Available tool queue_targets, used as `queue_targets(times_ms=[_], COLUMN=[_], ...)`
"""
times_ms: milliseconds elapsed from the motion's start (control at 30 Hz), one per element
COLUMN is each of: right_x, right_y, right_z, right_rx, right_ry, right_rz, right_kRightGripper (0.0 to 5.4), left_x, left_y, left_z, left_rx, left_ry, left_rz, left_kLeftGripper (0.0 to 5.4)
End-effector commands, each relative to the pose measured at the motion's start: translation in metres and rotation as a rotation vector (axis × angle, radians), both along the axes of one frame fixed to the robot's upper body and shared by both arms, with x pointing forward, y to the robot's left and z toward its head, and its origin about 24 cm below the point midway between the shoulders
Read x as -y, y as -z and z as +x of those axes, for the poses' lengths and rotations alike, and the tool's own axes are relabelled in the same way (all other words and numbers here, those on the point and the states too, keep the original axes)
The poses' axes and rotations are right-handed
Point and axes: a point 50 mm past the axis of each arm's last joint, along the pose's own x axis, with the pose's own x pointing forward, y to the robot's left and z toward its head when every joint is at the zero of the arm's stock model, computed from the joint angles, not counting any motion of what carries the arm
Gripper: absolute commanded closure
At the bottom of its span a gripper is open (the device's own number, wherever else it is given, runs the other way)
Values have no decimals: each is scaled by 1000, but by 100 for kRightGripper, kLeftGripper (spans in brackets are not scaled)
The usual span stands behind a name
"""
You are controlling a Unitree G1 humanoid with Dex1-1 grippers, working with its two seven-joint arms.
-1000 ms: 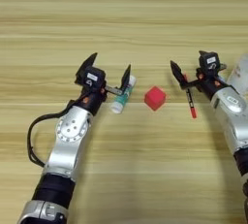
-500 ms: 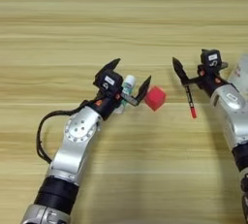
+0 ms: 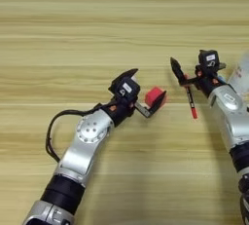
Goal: Move the objects on the table
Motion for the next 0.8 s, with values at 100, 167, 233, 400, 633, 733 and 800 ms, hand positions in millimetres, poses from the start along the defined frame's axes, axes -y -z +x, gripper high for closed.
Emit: queue_targets(times_ms=[100,167,233,400,633,733,800], right_x=[-3,-3,-3,-3,-3,-4,-4], right_y=[-5,-5,-5,-5,-5,-5,-5], right_z=[3,3,3,2,2,1,1], right_rx=[5,3,3,1,-3,-1,-1], right_ry=[-3,-4,-4,-6,-10,-10,-11], right_rz=[-1,-2,-2,-3,5,7,7], right_kRightGripper=[5,5,5,5,5,5,5], left_x=[11,14,15,20,34,34,32], left_y=[7,8,10,14,17,19,21], left_z=[2,2,3,2,2,2,3], left_rx=[-28,-35,-40,-61,-76,-84,-90], left_ry=[32,38,41,60,100,99,93], left_rz=[37,44,50,47,55,59,63], left_kLeftGripper=[0,0,0,0,0,0,0])
